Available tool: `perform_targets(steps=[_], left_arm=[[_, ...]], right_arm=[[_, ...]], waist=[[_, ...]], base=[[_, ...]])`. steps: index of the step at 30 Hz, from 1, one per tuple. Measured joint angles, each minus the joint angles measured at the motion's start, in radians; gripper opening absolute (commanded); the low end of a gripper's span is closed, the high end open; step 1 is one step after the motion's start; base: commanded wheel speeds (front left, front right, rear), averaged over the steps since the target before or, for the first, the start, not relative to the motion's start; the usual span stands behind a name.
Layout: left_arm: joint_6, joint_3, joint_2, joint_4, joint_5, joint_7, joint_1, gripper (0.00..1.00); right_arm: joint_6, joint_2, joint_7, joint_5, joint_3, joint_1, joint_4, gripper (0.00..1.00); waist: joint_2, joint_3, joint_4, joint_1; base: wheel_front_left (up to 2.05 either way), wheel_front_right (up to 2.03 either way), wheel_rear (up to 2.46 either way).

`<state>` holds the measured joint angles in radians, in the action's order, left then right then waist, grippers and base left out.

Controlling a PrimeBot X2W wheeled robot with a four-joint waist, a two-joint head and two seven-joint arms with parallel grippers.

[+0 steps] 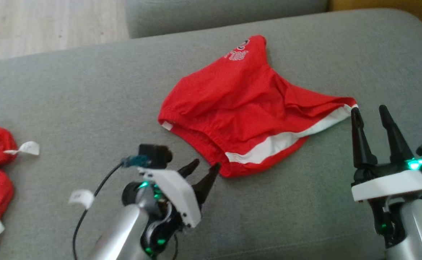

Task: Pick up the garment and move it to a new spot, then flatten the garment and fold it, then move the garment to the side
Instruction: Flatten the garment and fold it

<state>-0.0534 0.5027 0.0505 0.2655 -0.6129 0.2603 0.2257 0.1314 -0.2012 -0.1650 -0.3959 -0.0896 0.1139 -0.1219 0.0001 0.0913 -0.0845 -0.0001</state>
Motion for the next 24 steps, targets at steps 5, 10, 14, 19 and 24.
perform_targets(steps=[5, 10, 14, 19, 24], left_arm=[[0.02, 0.065, 0.0, 0.043, -0.075, 0.054, 0.076, 1.0], [0.064, 0.117, -0.002, 0.129, -0.143, 0.087, 0.144, 1.0], [0.064, 0.136, -0.002, 0.206, -0.186, 0.083, 0.18, 1.0], [0.062, 0.16, -0.002, 0.272, -0.239, 0.032, 0.223, 1.0], [0.063, 0.193, -0.003, 0.327, -0.287, -0.015, 0.267, 0.69]], right_arm=[[0.0, 0.002, 0.007, -0.001, -0.008, 0.006, 0.001, 1.0], [0.0, 0.004, 0.006, -0.008, -0.028, 0.043, 0.0, 1.0], [0.0, 0.006, 0.0, -0.008, -0.04, 0.056, -0.008, 1.0], [0.0, 0.006, -0.009, -0.009, -0.04, 0.06, -0.02, 1.0], [0.0, 0.007, -0.011, -0.009, -0.052, 0.06, -0.028, 1.0]], waist=[[0.0, 0.029, -0.034, 0.0], [0.0, 0.058, -0.082, 0.0], [0.0, 0.073, -0.113, 0.0], [0.0, 0.077, -0.123, 0.0], [0.0, 0.066, -0.118, 0.0]], base=[[0.0, 0.0, 0.0], [0.0, 0.0, 0.0], [0.0, 0.0, 0.0], [0.0, 0.0, 0.0], [0.0, 0.0, 0.0]])
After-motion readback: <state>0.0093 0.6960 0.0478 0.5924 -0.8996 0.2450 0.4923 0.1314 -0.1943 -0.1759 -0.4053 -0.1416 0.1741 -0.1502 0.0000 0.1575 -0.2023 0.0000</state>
